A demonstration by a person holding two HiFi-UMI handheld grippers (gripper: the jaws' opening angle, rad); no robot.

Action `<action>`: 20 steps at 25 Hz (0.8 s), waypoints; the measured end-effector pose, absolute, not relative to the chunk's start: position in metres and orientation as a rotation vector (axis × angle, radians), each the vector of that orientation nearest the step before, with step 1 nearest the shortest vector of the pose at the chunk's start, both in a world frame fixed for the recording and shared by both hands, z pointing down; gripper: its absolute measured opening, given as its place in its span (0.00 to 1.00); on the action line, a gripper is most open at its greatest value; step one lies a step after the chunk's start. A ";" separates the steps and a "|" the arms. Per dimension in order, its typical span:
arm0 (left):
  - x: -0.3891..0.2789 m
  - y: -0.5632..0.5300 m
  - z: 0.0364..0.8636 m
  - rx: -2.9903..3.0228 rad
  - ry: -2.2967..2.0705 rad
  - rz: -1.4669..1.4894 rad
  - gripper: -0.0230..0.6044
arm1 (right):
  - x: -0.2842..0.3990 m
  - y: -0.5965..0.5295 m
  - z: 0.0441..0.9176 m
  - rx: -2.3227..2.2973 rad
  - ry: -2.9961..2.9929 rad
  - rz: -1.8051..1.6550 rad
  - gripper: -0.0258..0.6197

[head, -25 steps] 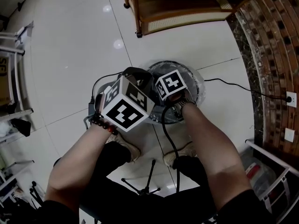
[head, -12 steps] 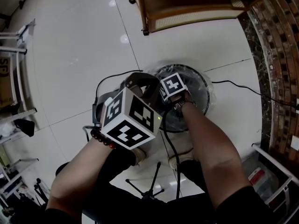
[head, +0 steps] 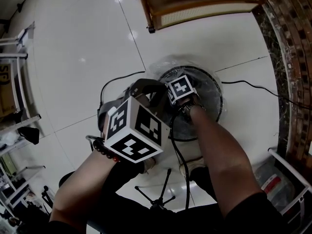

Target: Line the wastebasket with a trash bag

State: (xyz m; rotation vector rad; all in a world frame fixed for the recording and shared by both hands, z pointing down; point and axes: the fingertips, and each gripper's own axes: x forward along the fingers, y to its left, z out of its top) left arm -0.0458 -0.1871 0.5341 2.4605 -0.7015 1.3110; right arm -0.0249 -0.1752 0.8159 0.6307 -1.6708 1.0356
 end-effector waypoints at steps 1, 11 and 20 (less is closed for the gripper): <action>-0.046 -0.187 0.535 2.458 -0.704 1.313 0.04 | -0.026 -0.176 0.817 0.632 -1.678 1.038 0.04; -0.050 -0.189 0.534 2.460 -0.720 1.310 0.04 | -0.040 -0.173 0.792 0.618 -1.724 1.126 0.17; -0.058 -0.195 0.513 2.489 -0.772 1.276 0.04 | -0.039 -0.168 0.729 0.621 -1.790 1.120 0.21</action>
